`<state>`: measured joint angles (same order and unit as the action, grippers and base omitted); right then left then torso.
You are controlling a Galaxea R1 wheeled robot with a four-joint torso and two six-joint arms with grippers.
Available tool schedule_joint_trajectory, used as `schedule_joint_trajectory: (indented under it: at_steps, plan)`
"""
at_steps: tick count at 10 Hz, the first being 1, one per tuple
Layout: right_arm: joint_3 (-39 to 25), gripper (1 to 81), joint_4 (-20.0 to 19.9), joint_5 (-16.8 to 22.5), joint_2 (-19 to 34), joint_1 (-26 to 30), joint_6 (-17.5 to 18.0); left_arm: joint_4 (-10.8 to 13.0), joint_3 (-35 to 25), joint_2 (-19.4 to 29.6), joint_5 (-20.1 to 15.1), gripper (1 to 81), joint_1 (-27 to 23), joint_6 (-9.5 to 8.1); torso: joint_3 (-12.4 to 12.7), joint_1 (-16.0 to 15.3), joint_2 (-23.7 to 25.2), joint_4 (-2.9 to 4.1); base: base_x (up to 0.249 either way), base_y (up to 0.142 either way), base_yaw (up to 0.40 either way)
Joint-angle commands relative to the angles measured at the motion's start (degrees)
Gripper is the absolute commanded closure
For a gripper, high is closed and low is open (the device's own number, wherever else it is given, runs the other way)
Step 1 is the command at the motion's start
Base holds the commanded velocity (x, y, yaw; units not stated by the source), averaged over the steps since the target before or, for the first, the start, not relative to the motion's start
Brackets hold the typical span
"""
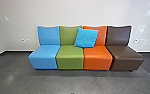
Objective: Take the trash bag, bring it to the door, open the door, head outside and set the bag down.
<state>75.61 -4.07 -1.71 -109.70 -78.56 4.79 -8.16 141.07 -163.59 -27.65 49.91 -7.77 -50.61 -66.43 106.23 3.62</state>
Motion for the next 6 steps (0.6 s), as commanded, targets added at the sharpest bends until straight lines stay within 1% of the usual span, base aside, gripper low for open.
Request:
schedule_joint_trajectory:
  at_steps: [1, 2, 3, 4, 5, 6]
  plan:
    - [-2.75, 1.0, -1.03, 3.38, 5.86, 4.05, 1.01, -0.9, 2.89, -2.8, -5.92, 1.0, -7.93, -0.14, -2.72, -3.69, 5.73, 0.0, 0.0, 0.0, 0.0]
    - [-4.42, 1.0, -1.11, 3.81, 7.45, 5.89, 1.36, -0.98, 2.99, -3.41, -6.19, 1.0, -8.64, -0.14, -5.46, -4.94, 7.74, 0.0, 0.0, 0.0, 0.0]
    - [-6.18, 1.0, -1.03, 4.26, 8.77, 8.52, 2.76, -1.16, 2.99, -3.68, -6.28, 1.0, -9.08, -0.14, -6.06, -5.88, 9.27, 0.0, 0.0, 0.0, 0.0]
    - [-7.59, 1.0, -1.03, 5.57, 9.65, 11.34, 3.99, -1.16, 2.99, -3.77, -6.8, 1.0, -9.17, -0.14, -4.3, -6.82, 10.78, 0.0, 0.0, 0.0, 0.0]
    - [-8.12, 1.0, -1.11, 8.37, 9.83, 15.29, 5.4, -1.25, 2.99, -3.68, -6.8, 1.0, -9.17, -0.14, -3.65, -7.94, 12.57, 0.0, 0.0, 0.0, 0.0]
    - [-7.94, 1.0, -1.11, 12.14, 9.74, 19.94, 7.59, -1.25, 2.99, -3.42, -6.8, 1.0, -9.17, -0.14, -4.57, -8.88, 14.15, 0.0, 0.0, 0.0, 0.0]
